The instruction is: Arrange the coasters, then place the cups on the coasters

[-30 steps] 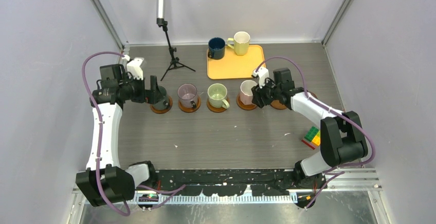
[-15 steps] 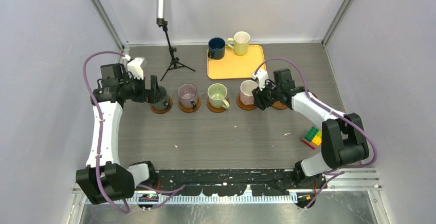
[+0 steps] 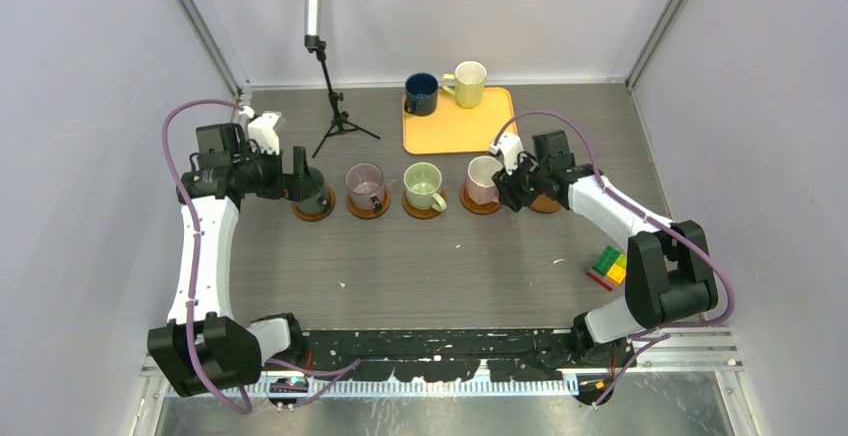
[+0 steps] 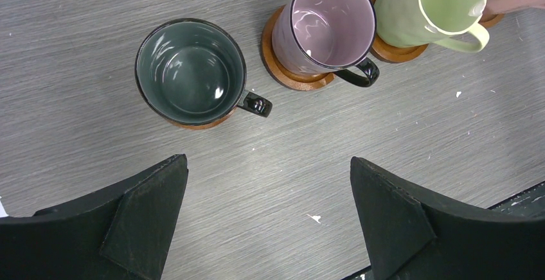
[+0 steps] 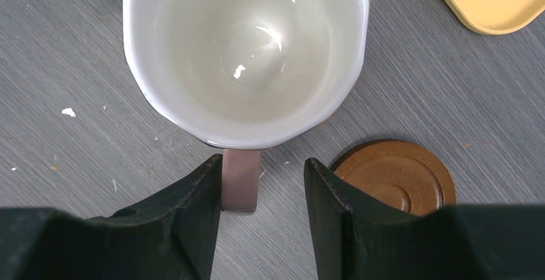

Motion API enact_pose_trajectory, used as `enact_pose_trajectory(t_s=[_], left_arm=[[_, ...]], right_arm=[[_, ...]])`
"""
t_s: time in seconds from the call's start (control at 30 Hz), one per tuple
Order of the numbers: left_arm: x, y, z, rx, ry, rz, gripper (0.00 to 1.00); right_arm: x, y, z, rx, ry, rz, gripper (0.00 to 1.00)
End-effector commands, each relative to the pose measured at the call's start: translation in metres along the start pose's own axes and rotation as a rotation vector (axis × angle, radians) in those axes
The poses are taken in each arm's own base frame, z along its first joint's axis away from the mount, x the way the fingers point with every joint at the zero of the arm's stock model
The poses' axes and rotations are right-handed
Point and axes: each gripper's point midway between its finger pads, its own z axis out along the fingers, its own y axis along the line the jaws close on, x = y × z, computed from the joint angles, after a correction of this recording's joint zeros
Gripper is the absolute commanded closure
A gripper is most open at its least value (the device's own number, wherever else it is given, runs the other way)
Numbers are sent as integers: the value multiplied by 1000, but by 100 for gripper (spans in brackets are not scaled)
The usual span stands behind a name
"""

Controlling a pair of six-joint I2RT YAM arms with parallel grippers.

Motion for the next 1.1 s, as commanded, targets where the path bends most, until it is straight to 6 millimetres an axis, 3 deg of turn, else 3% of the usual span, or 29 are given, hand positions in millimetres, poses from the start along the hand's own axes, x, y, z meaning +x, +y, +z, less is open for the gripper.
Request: enact_pose_trajectory(t_s=[0.0, 0.2, 0.33, 0.5, 0.6, 0.7, 0.93, 1.07], left_arm=[[-14, -2, -2, 8, -46, 21, 0], [-13, -5, -3, 24, -29, 21, 0], [-14, -10, -4, 53, -29, 29, 0], [-10, -23, -3, 105, 13, 59, 0], [-9, -31, -3, 129, 22, 94, 0], [-9, -41, -2, 147, 33, 150, 0], [-19, -39, -2, 123, 38, 208, 0], [-23, -38, -3, 115, 38, 222, 0]], right_arm=[[-29, -3, -15, -11, -73, -54, 43], [-46, 25, -41, -170, -70, -68, 20], [-61, 26, -62, -192, -61, -50, 18], [-112, 10, -89, -187, -179, 45, 18], [-147, -23, -91, -109, -244, 157, 18], [-164, -67, -76, 10, -237, 295, 22], [-145, -171, -26, 291, -132, 472, 36], [-121, -211, 2, 367, -77, 542, 40]])
